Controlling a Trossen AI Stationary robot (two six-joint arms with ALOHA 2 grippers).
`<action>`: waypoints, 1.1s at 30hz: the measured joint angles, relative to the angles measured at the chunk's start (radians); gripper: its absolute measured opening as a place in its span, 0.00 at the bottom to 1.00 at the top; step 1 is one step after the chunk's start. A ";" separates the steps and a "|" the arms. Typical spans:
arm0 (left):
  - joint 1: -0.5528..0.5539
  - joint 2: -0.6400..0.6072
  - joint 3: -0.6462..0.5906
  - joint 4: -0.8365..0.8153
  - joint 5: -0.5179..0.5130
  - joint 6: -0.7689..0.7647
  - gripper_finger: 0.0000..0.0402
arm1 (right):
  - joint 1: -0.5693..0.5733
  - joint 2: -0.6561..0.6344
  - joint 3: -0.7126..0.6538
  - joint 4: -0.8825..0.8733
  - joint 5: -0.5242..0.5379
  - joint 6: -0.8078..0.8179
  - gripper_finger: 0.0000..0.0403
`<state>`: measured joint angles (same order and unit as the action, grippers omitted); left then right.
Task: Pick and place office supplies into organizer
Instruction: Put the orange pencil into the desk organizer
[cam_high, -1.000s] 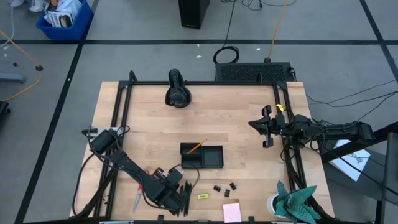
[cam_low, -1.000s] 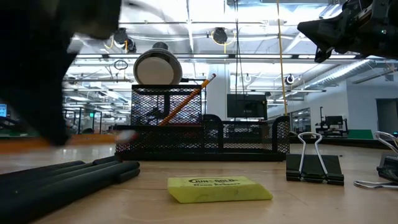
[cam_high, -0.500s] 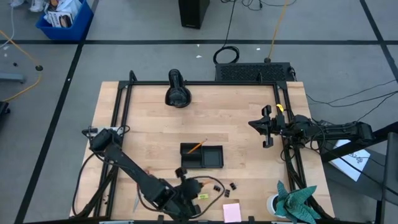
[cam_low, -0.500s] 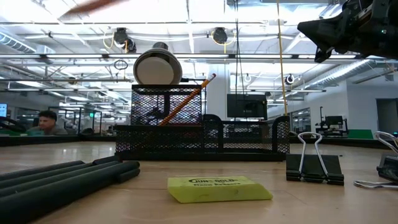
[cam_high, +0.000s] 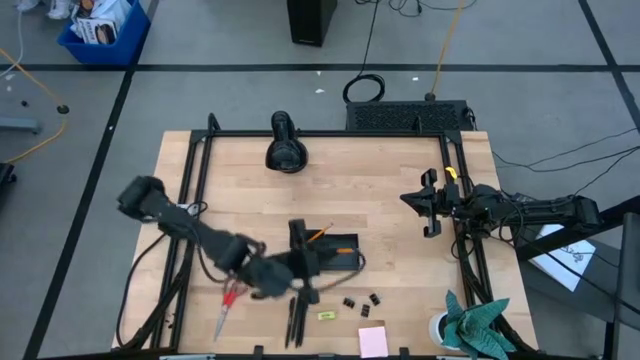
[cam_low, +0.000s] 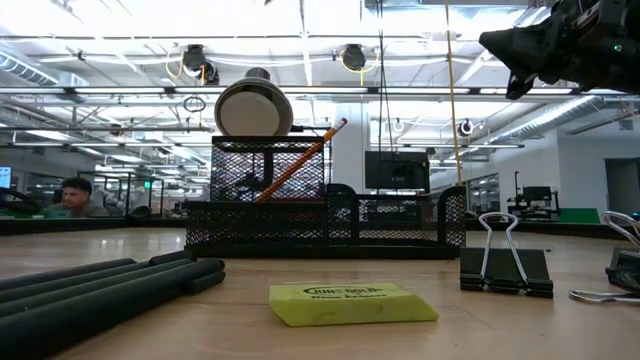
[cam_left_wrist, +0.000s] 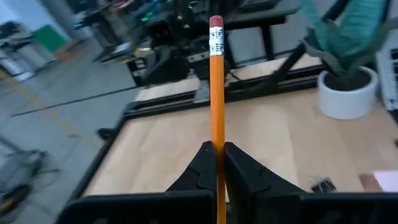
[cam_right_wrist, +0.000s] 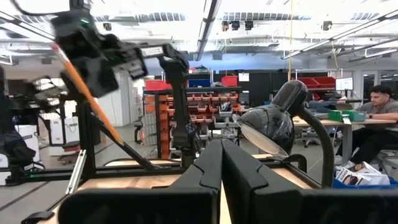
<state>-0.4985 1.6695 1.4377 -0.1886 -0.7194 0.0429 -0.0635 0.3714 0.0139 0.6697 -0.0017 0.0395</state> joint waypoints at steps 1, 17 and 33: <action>0.021 -0.035 -0.063 0.060 0.034 0.015 0.04 | 0.000 0.000 0.000 0.000 0.000 -0.003 0.00; 0.295 -0.135 -0.726 0.955 0.540 0.005 0.01 | 0.000 0.000 0.000 -0.015 0.002 -0.012 0.00; 0.309 -0.033 -0.823 1.048 0.502 -0.074 0.04 | 0.000 0.000 0.000 -0.016 0.005 -0.032 0.00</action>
<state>-0.1897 1.6368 0.6144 0.8591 -0.2176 -0.0314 -0.0639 0.3717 0.0143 0.6537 0.0033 0.0071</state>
